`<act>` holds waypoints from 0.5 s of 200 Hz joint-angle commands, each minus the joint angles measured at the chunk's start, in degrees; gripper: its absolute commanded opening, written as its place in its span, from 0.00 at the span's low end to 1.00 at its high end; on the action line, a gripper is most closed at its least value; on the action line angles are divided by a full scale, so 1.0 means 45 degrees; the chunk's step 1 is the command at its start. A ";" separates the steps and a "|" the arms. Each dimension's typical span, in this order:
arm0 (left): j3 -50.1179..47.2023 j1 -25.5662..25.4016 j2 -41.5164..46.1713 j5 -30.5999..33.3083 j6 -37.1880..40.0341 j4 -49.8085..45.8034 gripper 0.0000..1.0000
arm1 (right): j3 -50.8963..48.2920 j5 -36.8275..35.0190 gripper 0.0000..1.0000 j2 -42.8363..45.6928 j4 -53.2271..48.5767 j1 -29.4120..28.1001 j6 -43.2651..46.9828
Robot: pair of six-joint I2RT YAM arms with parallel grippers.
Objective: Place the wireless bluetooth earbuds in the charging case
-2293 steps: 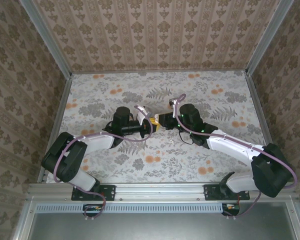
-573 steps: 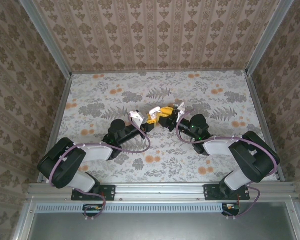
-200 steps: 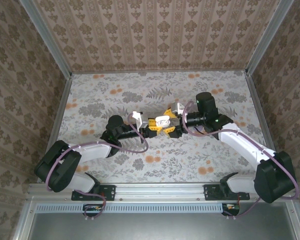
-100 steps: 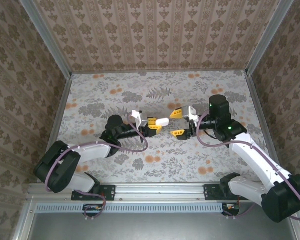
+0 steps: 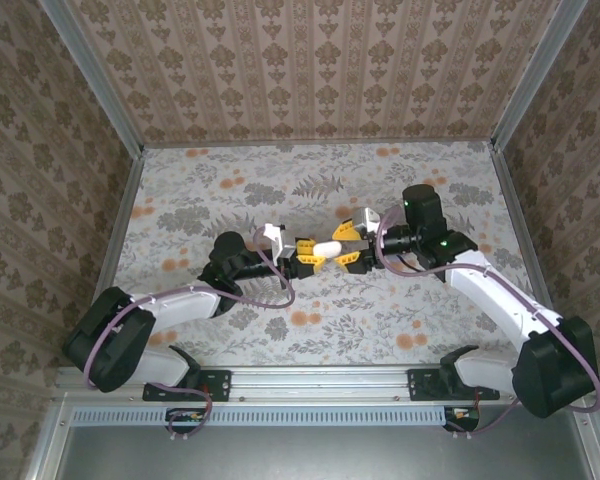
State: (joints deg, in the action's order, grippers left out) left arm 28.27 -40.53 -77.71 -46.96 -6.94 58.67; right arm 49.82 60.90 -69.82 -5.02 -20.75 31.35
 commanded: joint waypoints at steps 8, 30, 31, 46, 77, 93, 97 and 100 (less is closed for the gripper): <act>0.0056 -0.0091 0.0418 -0.0258 0.0097 0.0013 0.21 | 0.0552 0.1074 0.46 -0.0405 -0.0044 -0.0155 0.0288; 0.0064 -0.0109 0.0467 -0.0229 0.0145 -0.0065 0.21 | 0.0646 0.1099 0.30 -0.0604 -0.0179 -0.0203 0.0385; 0.0065 -0.0111 0.0460 -0.0219 0.0141 -0.0068 0.21 | 0.0656 0.1107 0.30 -0.0601 -0.0187 -0.0198 0.0390; 0.0046 -0.0112 0.0473 -0.0168 0.0131 -0.0084 0.21 | 0.0774 0.1122 0.21 -0.0620 -0.0484 -0.0201 0.0599; 0.0001 -0.0123 0.0578 0.0221 0.0223 -0.0392 0.29 | 0.0952 0.1018 0.18 -0.0467 -0.1362 -0.0155 0.1236; -0.0020 -0.0117 0.0828 0.0830 0.0430 -0.1106 0.39 | 0.1034 0.0880 0.19 -0.0378 -0.2098 -0.0012 0.1507; -0.0028 -0.0127 0.0917 0.1070 0.0523 -0.1345 0.42 | 0.1039 0.0789 0.19 -0.0363 -0.2362 0.0042 0.1578; -0.0042 -0.0132 0.0997 0.1259 0.0626 -0.1548 0.45 | 0.1052 0.0695 0.19 -0.0380 -0.2574 0.0083 0.1628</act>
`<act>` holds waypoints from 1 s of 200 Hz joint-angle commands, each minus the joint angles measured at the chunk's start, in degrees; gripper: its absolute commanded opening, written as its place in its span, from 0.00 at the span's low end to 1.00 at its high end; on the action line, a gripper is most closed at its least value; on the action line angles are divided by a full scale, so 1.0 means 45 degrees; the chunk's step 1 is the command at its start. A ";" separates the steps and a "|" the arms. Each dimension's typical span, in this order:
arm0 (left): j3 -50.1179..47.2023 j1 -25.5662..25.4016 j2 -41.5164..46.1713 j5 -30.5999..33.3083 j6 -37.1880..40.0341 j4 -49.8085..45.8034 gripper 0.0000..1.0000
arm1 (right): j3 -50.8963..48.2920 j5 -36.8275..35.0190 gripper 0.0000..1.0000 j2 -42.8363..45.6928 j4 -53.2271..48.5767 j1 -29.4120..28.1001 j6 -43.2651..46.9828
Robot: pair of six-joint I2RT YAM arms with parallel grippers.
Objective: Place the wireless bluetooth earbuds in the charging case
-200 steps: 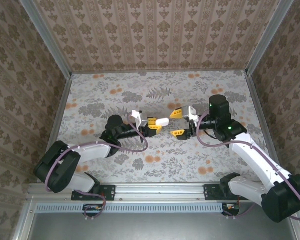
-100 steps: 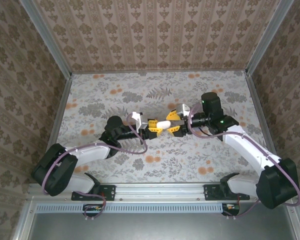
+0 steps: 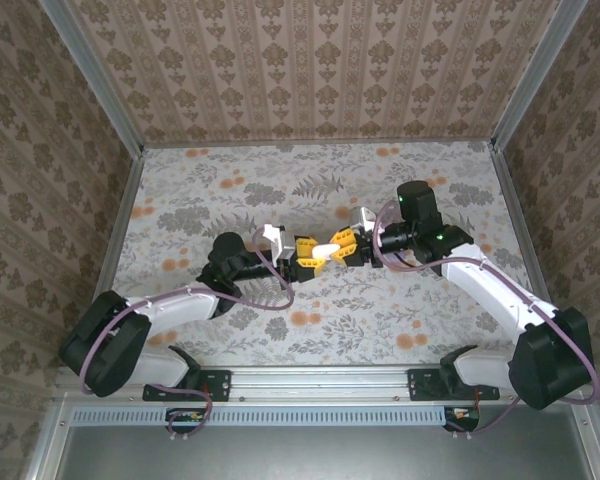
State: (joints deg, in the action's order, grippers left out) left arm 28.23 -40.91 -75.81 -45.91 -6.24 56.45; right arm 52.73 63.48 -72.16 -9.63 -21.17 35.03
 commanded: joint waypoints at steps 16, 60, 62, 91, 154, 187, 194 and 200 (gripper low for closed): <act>-0.0140 -0.0061 0.1034 0.2614 0.0853 -0.2327 0.52 | 0.0645 -0.0706 0.20 -0.0160 -0.3144 0.0417 0.0830; -0.0857 0.0158 0.2277 0.5604 0.0785 -0.4286 0.76 | 0.1201 -0.1861 0.21 -0.2157 -0.5384 0.0758 -0.1226; -0.0920 0.0182 0.2330 0.5732 0.0733 -0.4283 0.78 | 0.1224 -0.1832 0.21 -0.2243 -0.5396 0.0783 -0.1330; -0.1084 0.0597 0.2904 0.8041 0.0219 -0.5514 0.89 | 0.1561 -0.2196 0.22 -0.3601 -0.4829 0.0788 -0.3828; -0.0581 0.2130 0.3102 1.1079 -0.1933 -0.8620 0.90 | 0.2905 -0.3907 0.21 -0.6652 -0.5753 0.0792 -0.5743; -0.0540 0.2466 0.3188 1.0805 -0.1881 -0.9067 0.90 | 0.3483 -0.4221 0.21 -0.7923 -0.5572 0.0798 -0.6340; -0.0565 0.2487 0.3264 1.0735 -0.1839 -0.9029 0.90 | 0.3568 -0.4277 0.21 -0.8152 -0.5459 0.0798 -0.6502; -0.0607 0.2494 0.3325 1.0719 -0.1817 -0.8989 0.91 | 0.3627 -0.4308 0.21 -0.8302 -0.5342 0.0798 -0.6648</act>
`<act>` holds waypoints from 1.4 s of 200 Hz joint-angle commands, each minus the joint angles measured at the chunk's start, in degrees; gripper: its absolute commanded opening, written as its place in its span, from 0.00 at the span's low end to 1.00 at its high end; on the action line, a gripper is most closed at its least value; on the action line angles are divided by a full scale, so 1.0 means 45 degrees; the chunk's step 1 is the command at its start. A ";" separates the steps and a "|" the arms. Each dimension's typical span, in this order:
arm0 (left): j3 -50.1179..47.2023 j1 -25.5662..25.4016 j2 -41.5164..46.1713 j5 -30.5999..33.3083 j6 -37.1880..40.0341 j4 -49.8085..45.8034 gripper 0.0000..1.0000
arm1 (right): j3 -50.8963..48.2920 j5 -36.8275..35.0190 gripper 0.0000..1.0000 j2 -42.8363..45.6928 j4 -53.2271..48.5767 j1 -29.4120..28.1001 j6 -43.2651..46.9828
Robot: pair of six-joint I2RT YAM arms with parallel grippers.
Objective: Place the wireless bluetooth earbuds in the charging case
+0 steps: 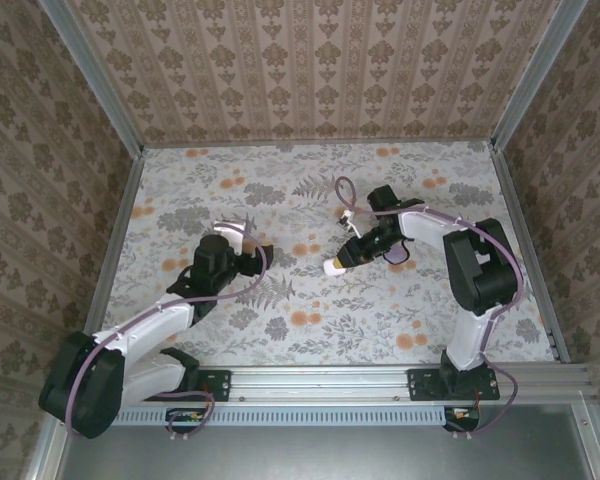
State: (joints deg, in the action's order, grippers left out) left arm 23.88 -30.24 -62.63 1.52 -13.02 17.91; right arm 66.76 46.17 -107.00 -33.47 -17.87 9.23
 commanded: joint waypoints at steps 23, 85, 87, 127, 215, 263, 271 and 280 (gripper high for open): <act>0.0348 0.0209 0.0481 0.0141 -0.0274 -0.0462 0.91 | 0.0678 -0.0739 0.24 -0.1141 0.0136 0.0107 -0.1503; 0.0736 0.0561 0.0310 0.0222 0.0065 -0.0810 0.91 | 0.1176 -0.1912 0.46 -0.1801 -0.0511 0.0484 -0.2208; 0.0760 0.0590 0.0306 0.0242 0.0086 -0.0829 0.91 | 0.1184 -0.1948 0.46 -0.1762 -0.0511 0.0491 -0.2223; 0.1181 0.1263 0.0513 0.1200 0.0831 -0.1267 0.92 | 0.1210 -0.2785 0.53 -0.0513 -0.0553 0.0659 -0.2360; 0.1545 0.4597 -0.0247 0.4432 0.3085 -0.0153 1.00 | -0.4650 -0.8834 1.00 0.6539 0.7714 0.1880 -0.2713; -0.0140 0.5846 -0.2022 0.3090 0.2943 0.3756 1.00 | -0.8615 -1.2591 1.00 0.8003 1.3113 0.2545 -0.2169; -0.0304 0.5870 -0.2485 0.2944 0.2983 0.4533 1.00 | -0.8993 -1.2619 1.00 0.7879 1.3810 0.2719 -0.2172; -0.0401 0.5861 -0.3027 0.2735 0.3134 0.5205 1.00 | -0.9398 -1.2520 1.00 0.7709 1.4629 0.2863 -0.2133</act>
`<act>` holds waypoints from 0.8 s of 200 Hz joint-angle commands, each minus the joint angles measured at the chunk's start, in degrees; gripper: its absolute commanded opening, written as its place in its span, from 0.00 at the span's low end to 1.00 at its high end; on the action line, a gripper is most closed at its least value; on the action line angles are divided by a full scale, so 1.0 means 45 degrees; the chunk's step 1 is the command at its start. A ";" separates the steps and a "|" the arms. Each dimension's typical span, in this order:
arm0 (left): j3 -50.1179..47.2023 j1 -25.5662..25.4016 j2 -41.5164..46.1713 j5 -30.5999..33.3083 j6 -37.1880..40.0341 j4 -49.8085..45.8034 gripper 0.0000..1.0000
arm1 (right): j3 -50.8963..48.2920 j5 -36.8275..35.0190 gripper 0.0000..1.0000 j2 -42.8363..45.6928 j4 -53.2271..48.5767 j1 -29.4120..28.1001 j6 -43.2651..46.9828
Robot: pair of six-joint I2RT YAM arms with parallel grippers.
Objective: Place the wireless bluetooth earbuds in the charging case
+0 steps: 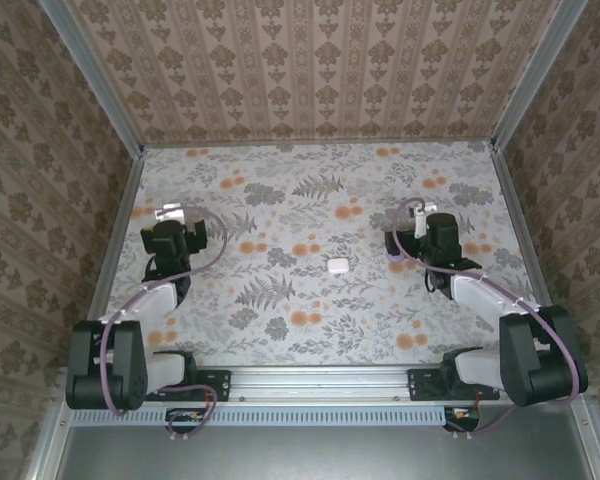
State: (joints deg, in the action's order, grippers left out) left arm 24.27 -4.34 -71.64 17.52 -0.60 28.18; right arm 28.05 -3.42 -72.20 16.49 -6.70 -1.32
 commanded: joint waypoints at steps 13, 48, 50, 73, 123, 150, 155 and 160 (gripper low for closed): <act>-0.0661 0.0116 -0.1984 -0.1063 0.0543 0.4076 1.00 | -0.1346 -0.1288 1.00 -0.0311 0.4819 0.0528 0.0308; -0.0490 -0.0008 -0.3546 -0.0916 0.0581 0.4894 1.00 | -0.1827 -0.0253 1.00 -0.2089 0.7546 0.0630 0.0622; -0.0486 0.0052 -0.3596 -0.0956 0.0577 0.5090 1.00 | -0.1822 -0.0201 1.00 -0.2258 0.7700 0.0629 0.0634; -0.0527 0.0435 -0.3661 -0.1313 0.0297 0.5229 1.00 | -0.1830 -0.0288 1.00 -0.3643 0.8992 0.0695 0.0589; -0.0485 0.0410 -0.3619 -0.1427 0.0329 0.5068 1.00 | -0.1082 0.1526 1.00 -0.3498 0.7400 0.1689 -0.0093; -0.0491 0.0398 -0.3630 -0.1413 0.0324 0.5064 1.00 | -0.1036 0.1467 1.00 -0.3490 0.7258 0.1704 -0.0100; -0.0491 0.0398 -0.3613 -0.1413 0.0338 0.5065 1.00 | -0.1041 0.1465 1.00 -0.3503 0.7314 0.1704 -0.0117; -0.0482 0.0403 -0.3626 -0.1429 0.0330 0.5065 1.00 | -0.1050 0.1465 1.00 -0.3507 0.7321 0.1704 -0.0110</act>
State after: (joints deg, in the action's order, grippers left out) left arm 21.02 -2.79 -88.66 11.81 1.28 49.56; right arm 22.44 0.95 -87.83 49.32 0.93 -0.49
